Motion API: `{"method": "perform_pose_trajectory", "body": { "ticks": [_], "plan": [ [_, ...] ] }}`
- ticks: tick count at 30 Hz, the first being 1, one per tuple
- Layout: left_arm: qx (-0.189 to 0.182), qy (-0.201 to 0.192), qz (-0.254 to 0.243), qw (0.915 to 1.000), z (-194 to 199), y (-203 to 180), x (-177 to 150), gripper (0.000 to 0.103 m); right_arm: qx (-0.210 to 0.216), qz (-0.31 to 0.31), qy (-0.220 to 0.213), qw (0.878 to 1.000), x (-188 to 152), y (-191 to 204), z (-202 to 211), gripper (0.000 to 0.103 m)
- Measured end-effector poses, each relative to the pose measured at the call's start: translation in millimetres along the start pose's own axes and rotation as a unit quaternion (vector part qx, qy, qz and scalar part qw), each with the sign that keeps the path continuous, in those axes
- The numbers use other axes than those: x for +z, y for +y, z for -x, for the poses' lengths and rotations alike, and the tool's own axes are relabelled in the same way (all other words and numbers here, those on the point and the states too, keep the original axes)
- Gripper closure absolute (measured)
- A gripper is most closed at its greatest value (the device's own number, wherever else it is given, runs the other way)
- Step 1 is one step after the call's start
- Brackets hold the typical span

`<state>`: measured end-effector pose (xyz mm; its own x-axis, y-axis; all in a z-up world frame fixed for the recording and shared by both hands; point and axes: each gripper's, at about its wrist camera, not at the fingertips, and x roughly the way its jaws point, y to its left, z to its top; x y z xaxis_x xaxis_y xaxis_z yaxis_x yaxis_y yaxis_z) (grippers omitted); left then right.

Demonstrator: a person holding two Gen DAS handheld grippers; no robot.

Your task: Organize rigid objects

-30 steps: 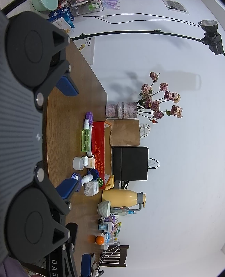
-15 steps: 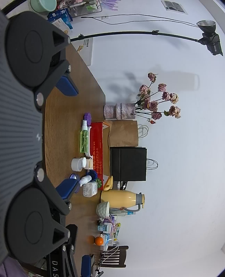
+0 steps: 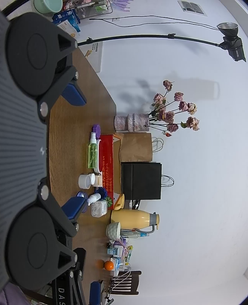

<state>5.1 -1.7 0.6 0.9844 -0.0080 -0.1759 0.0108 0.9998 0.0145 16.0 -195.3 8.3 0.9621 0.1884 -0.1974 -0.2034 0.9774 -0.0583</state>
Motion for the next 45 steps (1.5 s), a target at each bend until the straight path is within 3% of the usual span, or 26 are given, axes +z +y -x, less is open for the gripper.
{"method": "perform_pose_trajectory", "body": {
  "ticks": [32, 39, 43, 45],
  "plan": [
    [-0.005, 0.02, 0.015, 0.9997, -12.3, 5.3, -6.4, 0.0, -0.012, 0.004, 0.004, 1.0, -4.5, -2.9, -10.5, 0.0],
    [0.01, 0.026, 0.009, 0.9996, -54.1, 2.9, -6.1, 0.0, -0.023, 0.019, 0.013, 0.999, -5.7, -6.8, -51.5, 0.0],
    [-0.006, 0.054, 0.011, 0.9984, -83.3, 0.2, -7.7, 0.0, -0.009, 0.011, 0.029, 0.999, -6.5, -13.3, -85.9, 0.0],
    [-0.022, 0.06, 0.016, 0.9978, -95.2, 1.3, -7.6, 0.0, 0.011, 0.002, 0.007, 1.0, -7.4, -19.0, -99.1, 0.0]
  ]
}}
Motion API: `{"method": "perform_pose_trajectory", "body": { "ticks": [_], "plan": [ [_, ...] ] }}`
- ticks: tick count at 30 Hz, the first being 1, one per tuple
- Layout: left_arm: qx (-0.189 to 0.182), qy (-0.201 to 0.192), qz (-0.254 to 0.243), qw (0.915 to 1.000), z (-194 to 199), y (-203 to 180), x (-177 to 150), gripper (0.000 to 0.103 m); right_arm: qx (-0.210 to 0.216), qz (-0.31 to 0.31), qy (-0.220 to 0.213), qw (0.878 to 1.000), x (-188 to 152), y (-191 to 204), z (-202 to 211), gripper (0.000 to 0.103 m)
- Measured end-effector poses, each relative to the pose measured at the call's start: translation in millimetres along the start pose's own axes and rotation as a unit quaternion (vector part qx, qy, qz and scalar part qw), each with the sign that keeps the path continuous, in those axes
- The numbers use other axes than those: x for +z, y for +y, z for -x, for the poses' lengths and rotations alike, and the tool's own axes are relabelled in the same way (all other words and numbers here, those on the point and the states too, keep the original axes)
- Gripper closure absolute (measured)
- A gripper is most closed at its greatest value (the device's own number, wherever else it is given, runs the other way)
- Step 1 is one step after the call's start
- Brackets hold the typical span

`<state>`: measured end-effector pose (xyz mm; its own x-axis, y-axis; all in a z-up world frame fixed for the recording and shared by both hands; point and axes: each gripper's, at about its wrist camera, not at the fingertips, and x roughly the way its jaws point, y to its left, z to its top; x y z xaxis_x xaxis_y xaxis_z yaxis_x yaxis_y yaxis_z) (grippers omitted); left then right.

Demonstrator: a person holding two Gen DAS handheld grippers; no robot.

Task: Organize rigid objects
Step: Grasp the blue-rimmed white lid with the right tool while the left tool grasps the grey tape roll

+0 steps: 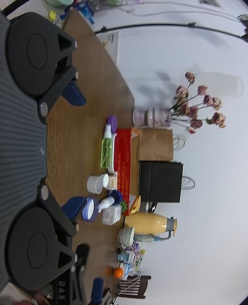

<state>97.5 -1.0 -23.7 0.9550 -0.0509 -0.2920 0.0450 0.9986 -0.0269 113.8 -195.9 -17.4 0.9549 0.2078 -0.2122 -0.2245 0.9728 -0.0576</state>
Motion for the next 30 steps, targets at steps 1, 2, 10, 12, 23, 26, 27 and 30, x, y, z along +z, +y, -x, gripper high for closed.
{"method": "perform_pose_trajectory", "body": {
  "ticks": [1, 2, 10, 12, 23, 26, 27, 30],
  "plan": [
    [-0.01, 0.0, 0.0, 1.0, -5.3, 0.3, 1.0, 0.0, 0.013, 0.003, -0.008, 1.0, 0.0, -2.8, -6.0, 0.0],
    [-0.015, -0.001, -0.001, 0.9999, -10.3, -0.1, 2.1, 0.0, 0.024, 0.014, -0.002, 1.0, 1.3, -3.6, -13.3, 0.0],
    [-0.036, 0.038, -0.026, 0.9983, -70.6, -13.7, 15.8, 0.0, 0.012, 0.031, 0.086, 0.996, 17.7, -10.8, -82.9, 0.001],
    [-0.032, 0.046, -0.038, 0.9977, -89.6, -19.6, 21.1, 0.0, 0.02, 0.029, 0.095, 0.995, 21.1, -15.0, -97.9, 0.006],
    [-0.104, 0.124, -0.031, 0.9864, -167.6, -15.6, 32.3, 0.0, 0.086, 0.008, 0.165, 0.982, 23.7, -33.6, -166.2, 0.024],
    [-0.092, 0.14, -0.024, 0.9855, -179.3, -8.9, 31.9, 0.0, 0.097, 0.008, 0.173, 0.98, 21.9, -31.3, -175.6, 0.028],
    [-0.091, 0.141, -0.027, 0.9854, -181.8, -8.9, 32.6, 0.0, 0.097, 0.008, 0.174, 0.98, 21.4, -30.4, -178.0, 0.029],
    [-0.093, 0.139, -0.039, 0.9852, -187.2, -11.2, 34.8, 0.0, 0.098, -0.001, 0.188, 0.977, 19.7, -32.0, -183.9, 0.029]
  ]
}}
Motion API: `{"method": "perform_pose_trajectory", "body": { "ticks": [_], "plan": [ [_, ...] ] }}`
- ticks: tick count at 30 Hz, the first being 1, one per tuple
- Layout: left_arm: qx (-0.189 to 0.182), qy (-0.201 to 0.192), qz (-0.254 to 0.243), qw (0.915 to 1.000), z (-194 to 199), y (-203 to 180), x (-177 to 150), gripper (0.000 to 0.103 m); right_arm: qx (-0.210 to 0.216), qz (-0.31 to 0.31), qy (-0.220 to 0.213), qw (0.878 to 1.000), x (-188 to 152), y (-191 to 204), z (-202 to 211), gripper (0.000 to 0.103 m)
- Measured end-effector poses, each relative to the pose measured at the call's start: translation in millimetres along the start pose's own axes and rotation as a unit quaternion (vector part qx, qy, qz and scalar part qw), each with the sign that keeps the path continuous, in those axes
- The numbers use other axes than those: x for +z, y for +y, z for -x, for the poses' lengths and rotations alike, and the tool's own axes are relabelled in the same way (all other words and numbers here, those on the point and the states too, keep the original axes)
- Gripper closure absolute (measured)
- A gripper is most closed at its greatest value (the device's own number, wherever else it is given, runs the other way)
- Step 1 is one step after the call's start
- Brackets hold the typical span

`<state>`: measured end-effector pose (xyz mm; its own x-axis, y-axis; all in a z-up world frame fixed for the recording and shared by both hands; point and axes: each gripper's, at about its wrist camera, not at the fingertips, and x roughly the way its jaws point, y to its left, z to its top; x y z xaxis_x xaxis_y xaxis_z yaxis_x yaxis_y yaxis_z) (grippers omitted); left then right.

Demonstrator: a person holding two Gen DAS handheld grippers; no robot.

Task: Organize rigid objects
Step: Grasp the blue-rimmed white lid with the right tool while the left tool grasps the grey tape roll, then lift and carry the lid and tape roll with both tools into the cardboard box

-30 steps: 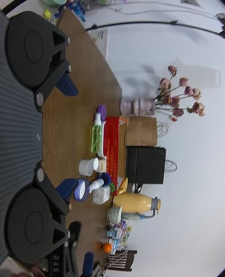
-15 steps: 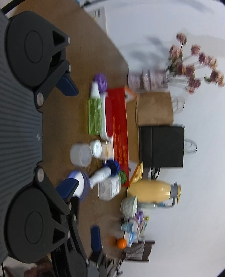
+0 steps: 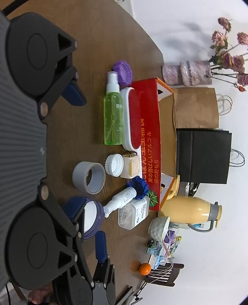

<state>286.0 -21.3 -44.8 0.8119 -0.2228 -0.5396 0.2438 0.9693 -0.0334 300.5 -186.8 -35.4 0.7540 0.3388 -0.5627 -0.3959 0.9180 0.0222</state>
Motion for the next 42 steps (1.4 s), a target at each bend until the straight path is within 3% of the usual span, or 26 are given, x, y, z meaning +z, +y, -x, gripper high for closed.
{"method": "perform_pose_trajectory", "body": {
  "ticks": [4, 6, 9, 11, 13, 16, 27, 35, 42],
  "plan": [
    [-0.015, 0.013, 0.005, 0.9998, -11.8, -0.9, 7.5, 0.0, 0.003, 0.005, 0.014, 1.0, 0.0, -1.7, -6.8, 0.031],
    [-0.022, 0.017, 0.002, 0.9996, -18.8, -7.2, 10.7, 0.004, 0.002, 0.008, 0.013, 1.0, 1.5, -2.5, -6.8, 0.038],
    [-0.045, 0.018, -0.003, 0.9988, -27.8, -17.4, 15.3, 0.008, -0.007, 0.008, 0.016, 1.0, 1.7, -8.9, -6.1, 0.038],
    [-0.041, 0.025, -0.006, 0.9988, -36.8, -23.4, 17.8, 0.021, -0.005, 0.003, 0.017, 1.0, 1.0, -15.7, -4.4, 0.038],
    [-0.038, 0.042, -0.008, 0.9983, -46.8, -28.5, 18.6, 0.041, -0.009, -0.001, 0.018, 1.0, 0.1, -21.8, -2.0, 0.038],
    [-0.037, 0.043, -0.017, 0.9983, -50.5, -34.4, 16.1, 0.058, -0.013, -0.005, 0.016, 1.0, -1.5, -29.3, 0.7, 0.038],
    [-0.019, 0.019, -0.009, 0.9996, -29.3, -32.0, 15.3, 0.059, -0.012, -0.007, 0.005, 1.0, -2.6, -27.0, 7.7, 0.038],
    [0.011, -0.031, -0.009, 0.9994, 40.6, -32.7, 2.5, 0.059, -0.02, 0.0, -0.037, 0.999, -4.3, -5.2, 56.2, 0.038],
    [0.061, -0.096, 0.011, 0.9934, 111.4, -31.2, -12.1, 0.058, -0.032, -0.001, -0.113, 0.993, -14.6, 28.3, 112.6, 0.038]
  ]
}}
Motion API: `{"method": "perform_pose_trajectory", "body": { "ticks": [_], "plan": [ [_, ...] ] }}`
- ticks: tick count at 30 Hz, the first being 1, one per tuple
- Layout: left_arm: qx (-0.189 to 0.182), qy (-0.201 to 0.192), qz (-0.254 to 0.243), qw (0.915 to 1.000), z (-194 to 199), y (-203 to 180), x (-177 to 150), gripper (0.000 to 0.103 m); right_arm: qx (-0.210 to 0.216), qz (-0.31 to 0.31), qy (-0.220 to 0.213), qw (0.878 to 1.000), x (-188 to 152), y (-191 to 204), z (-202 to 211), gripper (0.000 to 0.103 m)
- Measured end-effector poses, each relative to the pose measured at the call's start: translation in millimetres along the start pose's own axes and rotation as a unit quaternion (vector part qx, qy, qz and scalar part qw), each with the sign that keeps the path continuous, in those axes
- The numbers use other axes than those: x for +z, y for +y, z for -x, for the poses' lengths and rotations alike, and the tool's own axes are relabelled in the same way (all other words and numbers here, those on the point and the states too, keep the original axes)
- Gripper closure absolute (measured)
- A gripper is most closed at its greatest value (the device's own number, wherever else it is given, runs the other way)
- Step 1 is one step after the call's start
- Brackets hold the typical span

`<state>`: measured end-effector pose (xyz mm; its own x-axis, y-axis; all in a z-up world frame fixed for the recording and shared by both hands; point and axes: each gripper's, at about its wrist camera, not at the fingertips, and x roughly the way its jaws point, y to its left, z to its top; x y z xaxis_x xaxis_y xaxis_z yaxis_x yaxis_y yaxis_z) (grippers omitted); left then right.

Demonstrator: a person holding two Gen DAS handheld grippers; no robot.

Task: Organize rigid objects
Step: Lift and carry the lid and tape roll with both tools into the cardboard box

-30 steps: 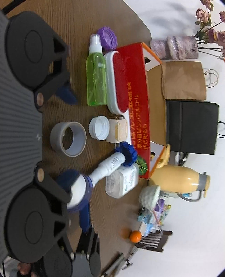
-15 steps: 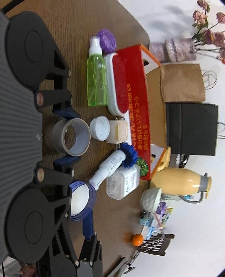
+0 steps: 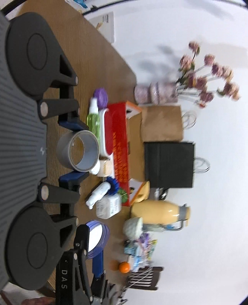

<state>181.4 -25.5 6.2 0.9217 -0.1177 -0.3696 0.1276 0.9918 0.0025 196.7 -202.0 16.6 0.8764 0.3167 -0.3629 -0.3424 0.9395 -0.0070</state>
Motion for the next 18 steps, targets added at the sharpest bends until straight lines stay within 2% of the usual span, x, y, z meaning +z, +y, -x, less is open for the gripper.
{"method": "perform_pose_trajectory", "body": {
  "ticks": [5, 12, 18],
  "plan": [
    [0.024, -0.024, 0.017, 0.9993, 39.9, 6.8, -6.8, 0.058, 0.003, -0.021, -0.036, 0.999, -0.8, 16.7, 34.1, 0.038],
    [0.06, -0.056, 0.035, 0.996, 75.3, 17.6, -10.5, 0.058, -0.021, -0.041, -0.095, 0.994, -4.1, 28.3, 72.7, 0.038],
    [0.064, -0.078, 0.035, 0.9943, 88.3, 22.7, -5.7, 0.058, -0.023, -0.04, -0.093, 0.995, -6.9, 33.4, 80.1, 0.038]
  ]
}}
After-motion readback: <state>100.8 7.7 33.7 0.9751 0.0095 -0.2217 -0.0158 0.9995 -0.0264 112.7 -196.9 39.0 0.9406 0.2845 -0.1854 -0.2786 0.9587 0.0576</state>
